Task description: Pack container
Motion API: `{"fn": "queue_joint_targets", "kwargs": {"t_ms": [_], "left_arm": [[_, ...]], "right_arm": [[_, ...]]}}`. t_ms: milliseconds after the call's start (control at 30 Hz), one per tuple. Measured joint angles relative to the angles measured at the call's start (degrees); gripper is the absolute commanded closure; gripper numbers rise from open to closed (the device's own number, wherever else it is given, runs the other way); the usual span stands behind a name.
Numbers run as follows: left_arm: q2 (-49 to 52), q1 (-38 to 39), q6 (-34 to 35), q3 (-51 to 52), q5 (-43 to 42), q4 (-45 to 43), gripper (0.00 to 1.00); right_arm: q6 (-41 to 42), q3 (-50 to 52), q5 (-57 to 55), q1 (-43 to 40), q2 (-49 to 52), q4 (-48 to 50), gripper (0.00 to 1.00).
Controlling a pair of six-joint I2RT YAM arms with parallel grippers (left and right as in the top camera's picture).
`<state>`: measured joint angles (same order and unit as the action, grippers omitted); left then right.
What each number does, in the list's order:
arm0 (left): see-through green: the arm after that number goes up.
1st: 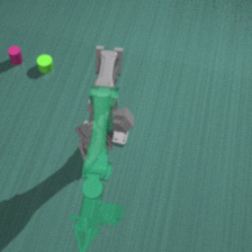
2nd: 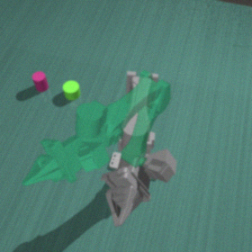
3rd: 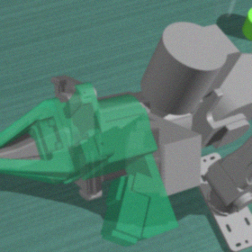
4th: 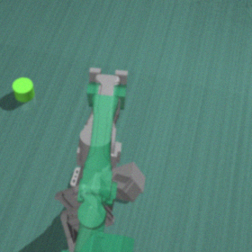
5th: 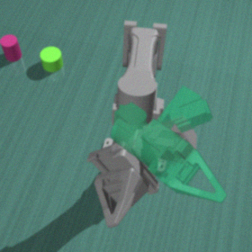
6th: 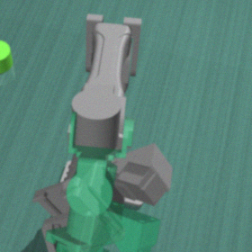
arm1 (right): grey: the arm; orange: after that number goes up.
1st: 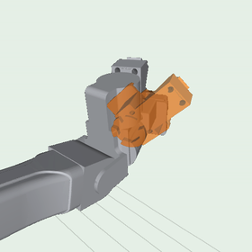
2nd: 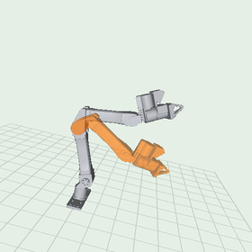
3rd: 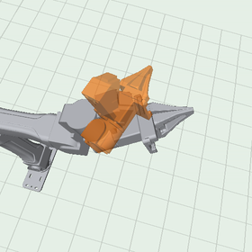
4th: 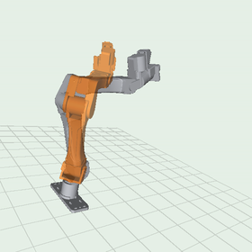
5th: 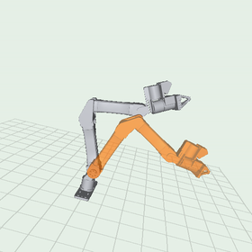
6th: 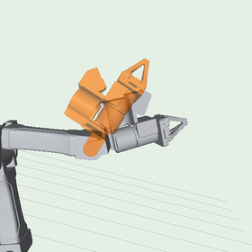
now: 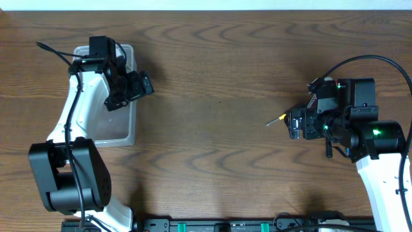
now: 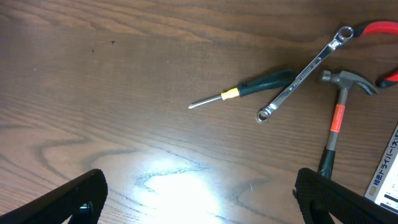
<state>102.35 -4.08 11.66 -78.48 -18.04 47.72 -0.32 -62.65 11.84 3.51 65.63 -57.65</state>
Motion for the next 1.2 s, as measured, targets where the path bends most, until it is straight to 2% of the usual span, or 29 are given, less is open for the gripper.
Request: {"fn": "queue_joint_targets", "kwargs": {"t_ms": [133, 300, 900, 1033, 1133, 1200], "left_arm": [[0.0, 0.39, -3.08, 0.0, -4.72, 2.05, 0.02], [0.0, 2.8, -5.99, 0.0, -6.43, 5.62, 0.02], [0.0, 26.08, -8.96, 0.0, -6.14, 10.36, 0.02], [-0.26, 25.05, -8.96, 0.0, -0.39, 10.34, 0.02], [-2.14, 21.24, -8.55, -0.07, 3.52, 9.81, 0.0], [-4.83, 17.38, -7.17, -0.31, 5.09, 8.26, 0.05]], "right_arm": [[0.0, -0.02, 0.0, 0.0, 0.0, 0.0, 0.01], [0.0, -0.02, 0.0, 0.0, 0.0, 0.0, 0.01], [0.0, -0.02, 0.0, 0.0, 0.0, 0.0, 0.01], [0.0, -0.02, -0.07, 0.0, 0.0, -0.04, 0.01], [0.0, -0.02, -0.39, 0.0, 0.0, -0.42, 0.01], [0.0, -0.02, -0.76, 0.0, 0.0, -0.72, 0.01]]}}
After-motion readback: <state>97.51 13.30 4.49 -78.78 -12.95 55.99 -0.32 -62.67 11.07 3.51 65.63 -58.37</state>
